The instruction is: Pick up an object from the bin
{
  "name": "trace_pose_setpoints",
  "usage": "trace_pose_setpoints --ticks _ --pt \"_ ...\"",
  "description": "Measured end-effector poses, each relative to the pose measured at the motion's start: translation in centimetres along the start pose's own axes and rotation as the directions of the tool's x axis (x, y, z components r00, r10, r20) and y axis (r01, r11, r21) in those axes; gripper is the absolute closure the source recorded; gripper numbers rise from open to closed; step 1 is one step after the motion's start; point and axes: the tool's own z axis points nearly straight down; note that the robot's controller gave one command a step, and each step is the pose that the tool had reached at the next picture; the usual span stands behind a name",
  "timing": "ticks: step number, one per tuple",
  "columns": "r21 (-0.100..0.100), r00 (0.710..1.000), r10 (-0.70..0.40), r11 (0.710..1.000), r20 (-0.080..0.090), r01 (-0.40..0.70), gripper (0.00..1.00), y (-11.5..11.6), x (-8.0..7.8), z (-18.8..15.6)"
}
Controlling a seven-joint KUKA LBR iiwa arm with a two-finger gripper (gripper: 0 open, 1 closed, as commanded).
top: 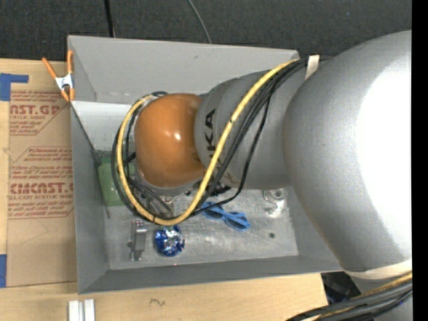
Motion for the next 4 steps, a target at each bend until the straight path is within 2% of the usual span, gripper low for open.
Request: trace_pose_setpoints --ticks 1,2,3,4 --pt "-0.007 0.996 -0.084 0.996 0.027 0.084 0.0 -9.2 1.8 6.5" --pt "0.0 0.973 -0.231 0.973 0.01 0.231 0.0 -9.2 1.8 3.8" --pt "0.0 0.96 -0.28 0.96 0.01 0.28 0.0 -9.0 1.8 3.9" --pt "0.001 0.961 -0.274 0.962 0.03 0.274 0.0 -9.4 1.9 6.4"
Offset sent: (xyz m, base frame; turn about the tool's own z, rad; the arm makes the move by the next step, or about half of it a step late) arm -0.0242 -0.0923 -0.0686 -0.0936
